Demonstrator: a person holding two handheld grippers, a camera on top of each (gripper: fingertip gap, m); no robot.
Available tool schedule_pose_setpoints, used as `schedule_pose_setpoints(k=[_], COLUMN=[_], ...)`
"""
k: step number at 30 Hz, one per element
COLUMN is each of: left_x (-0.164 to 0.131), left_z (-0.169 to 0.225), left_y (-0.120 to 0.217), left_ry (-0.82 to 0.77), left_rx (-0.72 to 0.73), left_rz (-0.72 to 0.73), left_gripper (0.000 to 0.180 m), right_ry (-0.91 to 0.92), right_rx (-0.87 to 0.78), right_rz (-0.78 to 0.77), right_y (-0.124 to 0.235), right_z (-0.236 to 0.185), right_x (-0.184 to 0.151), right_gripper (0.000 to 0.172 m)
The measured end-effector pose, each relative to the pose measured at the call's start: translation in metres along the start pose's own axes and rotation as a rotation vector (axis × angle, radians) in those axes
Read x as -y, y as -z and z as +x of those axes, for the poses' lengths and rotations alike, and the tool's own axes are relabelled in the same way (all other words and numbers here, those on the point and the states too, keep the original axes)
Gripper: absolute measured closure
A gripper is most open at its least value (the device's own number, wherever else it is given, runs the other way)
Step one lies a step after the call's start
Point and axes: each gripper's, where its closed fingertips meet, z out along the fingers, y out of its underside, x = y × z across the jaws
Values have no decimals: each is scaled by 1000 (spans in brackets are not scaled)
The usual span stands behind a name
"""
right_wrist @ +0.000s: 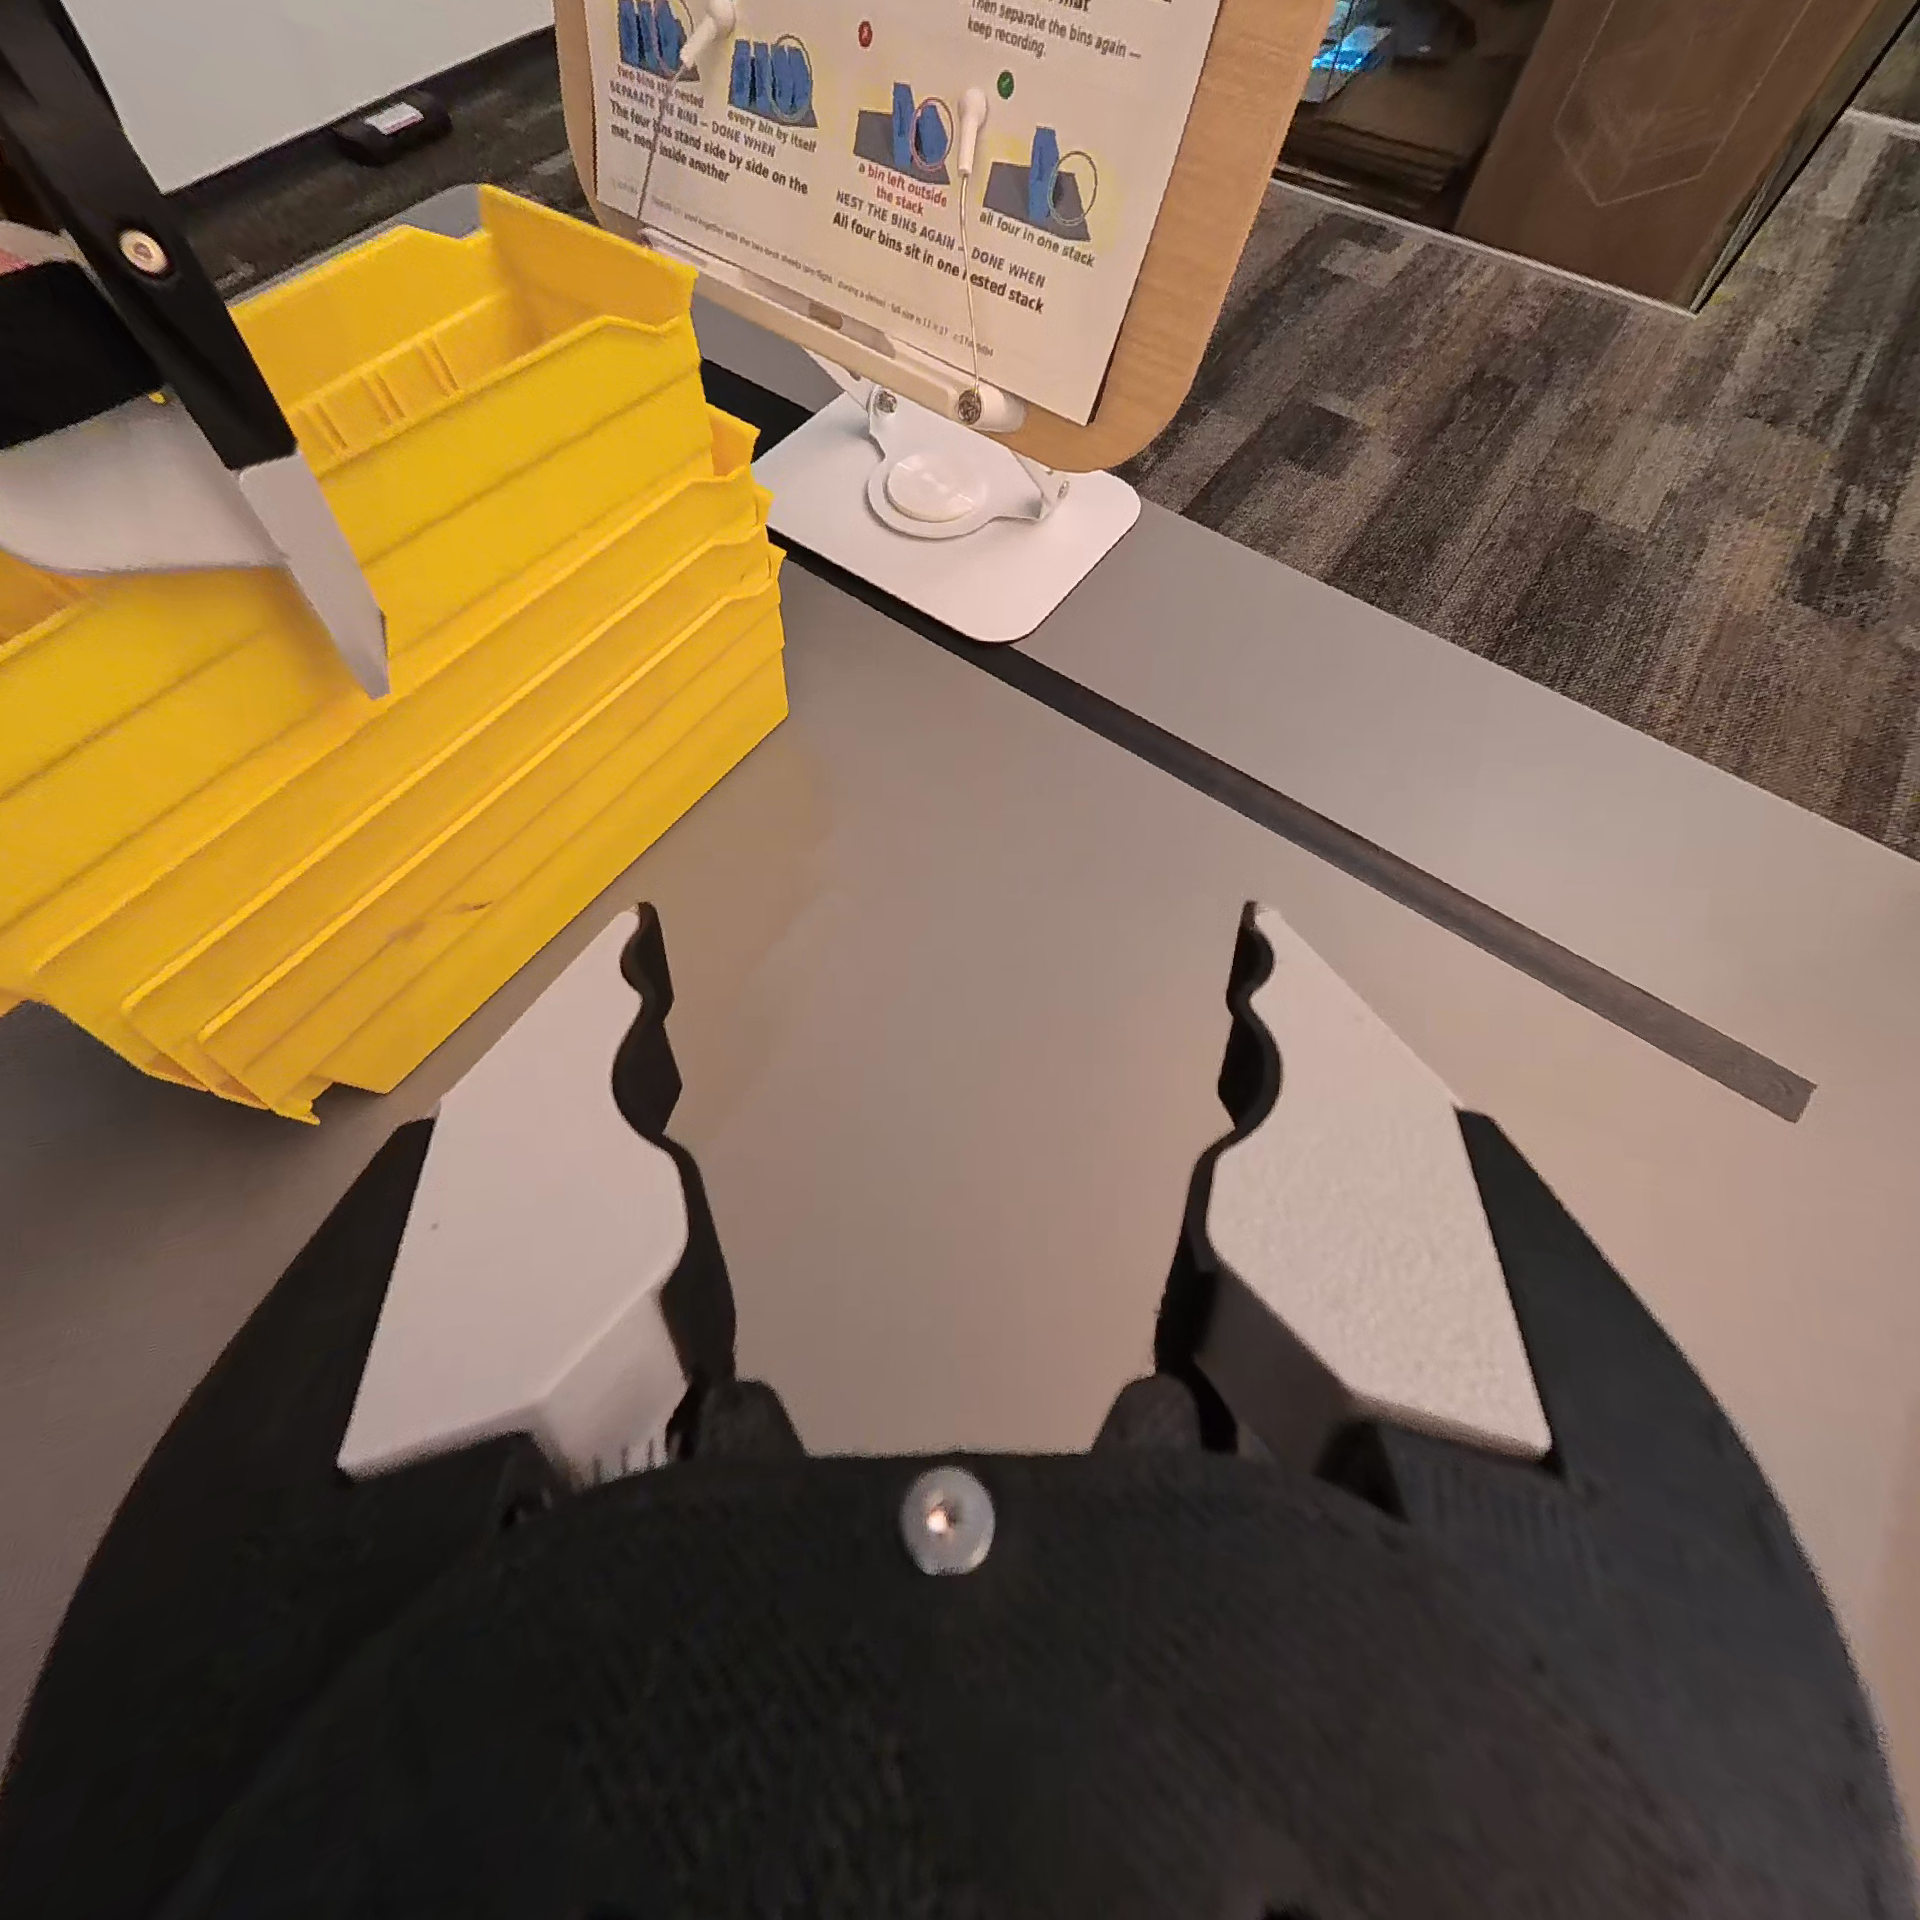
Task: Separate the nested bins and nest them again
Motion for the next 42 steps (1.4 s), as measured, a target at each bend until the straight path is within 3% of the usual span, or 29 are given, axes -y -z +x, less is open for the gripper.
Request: schedule_pose_setpoints(k=[3, 9, 14, 23, 27, 30, 33, 37, 42], left_x=[2, 15, 5, 10, 10, 3, -6, -25, -60], left_z=[1, 3, 3, 4, -6, -12, -39, -81, -128], left_y=[-2, 1, 2, 78, 134, 180, 211, 219, 192], left_ry=[1, 10, -16, -92, -171, -265, -344, -372, -365], left_rx=[7, -14, -11, -32, -59, -112, -76, -31, 60], left_rz=[4, 71, 15, 171, 377, 607, 884, 1209, 1577], left_gripper=[47, 56, 55, 62, 72, 79, 72, 65, 77], right_ry=[-2, 6, 7, 19, 26, 48, 78, 111, 6], right_rx=[-1, 2, 0, -18, -30, -65, -103, -213, -141], right_rz=[-10, -24, -49, -91, -88, -63, -6, 231, 568], right_y=[-2, -5, -10, -19, -20, -19, -16, 5, 41], right_z=[1, -2, -1, 0, 2, 8, 13, 22, 4], right_x=[-2, -4, -8, -15, -14, -9, 3, 46, 92], right_gripper=[65, 65, 65, 65, 65, 65, 65, 64, 67])
